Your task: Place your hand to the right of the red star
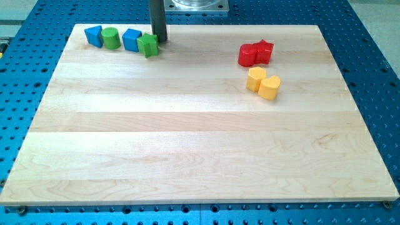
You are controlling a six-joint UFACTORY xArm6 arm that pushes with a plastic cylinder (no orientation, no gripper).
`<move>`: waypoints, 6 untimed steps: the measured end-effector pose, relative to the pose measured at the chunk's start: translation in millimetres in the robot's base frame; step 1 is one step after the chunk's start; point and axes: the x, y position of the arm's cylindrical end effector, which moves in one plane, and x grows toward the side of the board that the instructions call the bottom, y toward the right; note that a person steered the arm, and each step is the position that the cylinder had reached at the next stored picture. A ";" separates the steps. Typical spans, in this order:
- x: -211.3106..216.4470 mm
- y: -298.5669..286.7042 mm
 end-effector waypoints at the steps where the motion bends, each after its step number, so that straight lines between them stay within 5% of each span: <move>1: 0.0 76.8; 5: 28.3 269.2; 6: 110.2 273.8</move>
